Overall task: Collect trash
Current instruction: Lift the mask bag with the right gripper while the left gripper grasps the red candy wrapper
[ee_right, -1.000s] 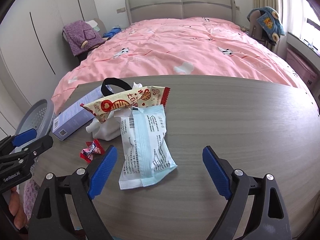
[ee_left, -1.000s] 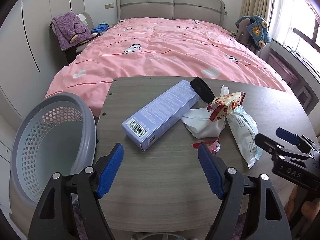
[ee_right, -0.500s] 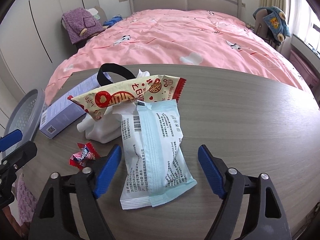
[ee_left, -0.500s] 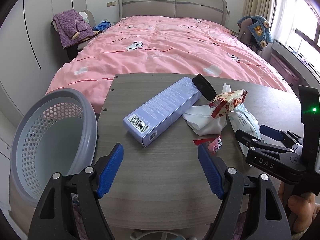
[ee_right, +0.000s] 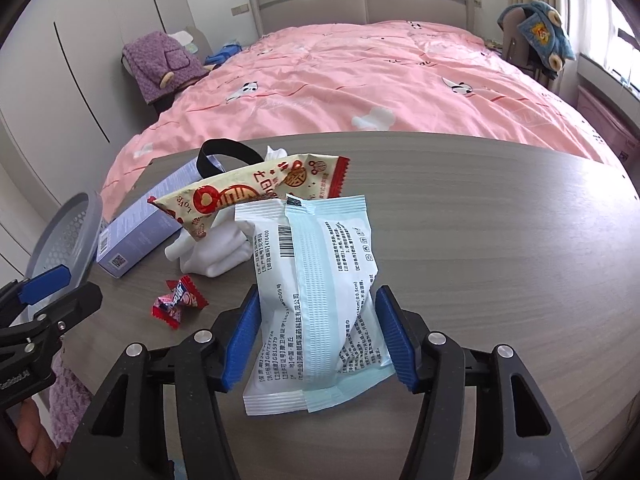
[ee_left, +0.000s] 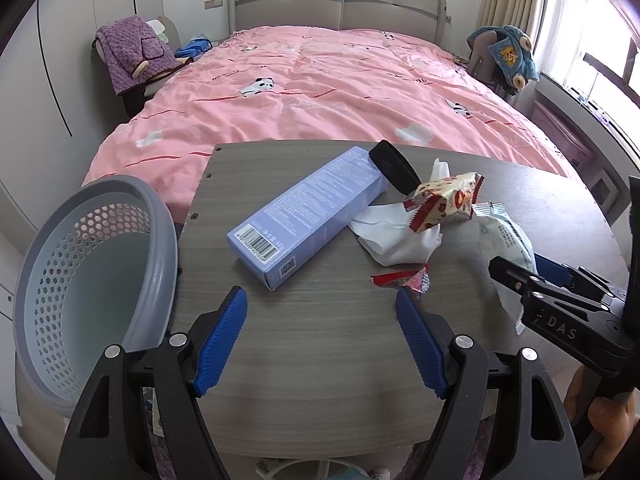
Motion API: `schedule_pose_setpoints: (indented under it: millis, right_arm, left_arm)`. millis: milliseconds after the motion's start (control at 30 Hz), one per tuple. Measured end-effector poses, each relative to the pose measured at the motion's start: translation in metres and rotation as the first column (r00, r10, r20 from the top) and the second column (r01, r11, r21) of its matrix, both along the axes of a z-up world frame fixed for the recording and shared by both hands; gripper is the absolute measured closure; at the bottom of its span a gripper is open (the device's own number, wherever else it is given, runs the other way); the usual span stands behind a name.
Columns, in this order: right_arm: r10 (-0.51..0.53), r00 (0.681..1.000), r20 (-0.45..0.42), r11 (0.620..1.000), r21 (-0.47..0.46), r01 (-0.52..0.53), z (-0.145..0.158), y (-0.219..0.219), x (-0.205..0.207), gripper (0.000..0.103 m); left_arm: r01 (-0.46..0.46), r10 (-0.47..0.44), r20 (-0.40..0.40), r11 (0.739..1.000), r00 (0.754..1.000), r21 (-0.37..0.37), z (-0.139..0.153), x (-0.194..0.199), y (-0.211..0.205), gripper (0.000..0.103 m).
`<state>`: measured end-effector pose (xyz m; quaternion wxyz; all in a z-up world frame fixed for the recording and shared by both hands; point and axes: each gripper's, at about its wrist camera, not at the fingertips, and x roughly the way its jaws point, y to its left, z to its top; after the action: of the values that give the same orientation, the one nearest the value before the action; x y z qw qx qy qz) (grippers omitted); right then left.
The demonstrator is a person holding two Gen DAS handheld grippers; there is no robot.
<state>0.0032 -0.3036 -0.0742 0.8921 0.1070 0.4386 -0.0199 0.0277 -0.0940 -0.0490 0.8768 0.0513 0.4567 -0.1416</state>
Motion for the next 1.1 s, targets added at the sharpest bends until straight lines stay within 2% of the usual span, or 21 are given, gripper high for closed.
schedule_pose_setpoints:
  millis: [133, 300, 467, 633, 933, 1033, 1100]
  right_arm:
    - [-0.019, 1.000, 0.015, 1.000, 0.018, 0.018, 0.005, -0.008, -0.016, 0.047]
    - [-0.048, 0.999, 0.023, 0.998, 0.042, 0.047, 0.008, -0.020, -0.033, 0.047]
    - [-0.079, 0.997, 0.026, 0.995, 0.068, 0.077, 0.005, -0.033, -0.046, 0.047]
    - [-0.103, 0.994, 0.020, 0.990, 0.095, 0.101, 0.000, -0.043, -0.054, 0.047]
    - [-0.122, 0.992, 0.026, 0.986, 0.115, 0.118, -0.001, -0.049, -0.059, 0.047]
    - [-0.122, 0.992, 0.024, 0.986, 0.119, 0.118, -0.002, -0.050, -0.058, 0.047]
    - [-0.120, 0.992, 0.022, 0.986, 0.118, 0.117, -0.002, -0.051, -0.058, 0.047]
  left_arm:
    - [0.017, -0.017, -0.006, 1.000, 1.000, 0.003, -0.001, -0.001, -0.007, 0.029]
    - [0.065, -0.066, -0.054, 0.998, 0.996, -0.007, -0.010, 0.001, -0.024, 0.029]
    - [0.099, -0.098, -0.062, 0.995, 0.993, 0.017, -0.020, 0.004, -0.046, 0.029]
    - [0.094, -0.091, -0.062, 0.995, 0.994, 0.042, -0.032, 0.011, -0.058, 0.030]
    - [0.088, -0.086, -0.076, 0.996, 0.993, 0.022, -0.045, 0.022, -0.069, 0.030]
    - [0.094, -0.092, -0.069, 0.995, 0.993, 0.022, -0.045, 0.022, -0.069, 0.041]
    - [0.102, -0.101, -0.069, 0.995, 0.992, 0.018, -0.045, 0.020, -0.069, 0.056]
